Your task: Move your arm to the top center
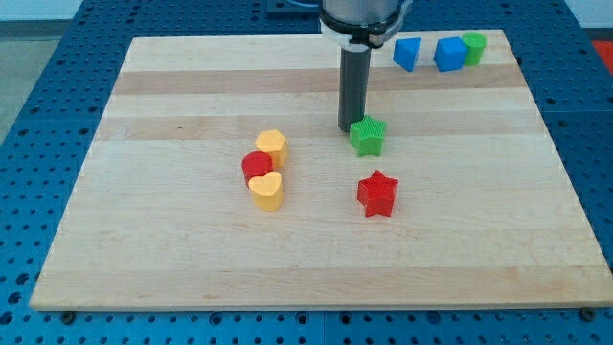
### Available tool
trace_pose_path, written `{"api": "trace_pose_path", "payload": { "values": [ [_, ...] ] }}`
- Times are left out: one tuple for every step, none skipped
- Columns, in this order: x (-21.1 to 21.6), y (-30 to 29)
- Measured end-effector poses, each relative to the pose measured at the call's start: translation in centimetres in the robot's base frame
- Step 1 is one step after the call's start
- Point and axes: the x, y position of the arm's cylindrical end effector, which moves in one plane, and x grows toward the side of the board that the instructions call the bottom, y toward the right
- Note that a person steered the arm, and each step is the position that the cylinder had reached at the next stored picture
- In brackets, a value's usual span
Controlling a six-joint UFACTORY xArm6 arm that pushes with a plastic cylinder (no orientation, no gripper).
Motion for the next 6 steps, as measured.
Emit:
{"api": "trace_pose_path", "payload": {
  "values": [
    [0.4,0.0],
    [0.4,-0.1],
    [-2.5,-1.3],
    [-7.6,-3.4],
    [-14.3,-3.7],
    [-20.0,-2.7]
  ]
}}
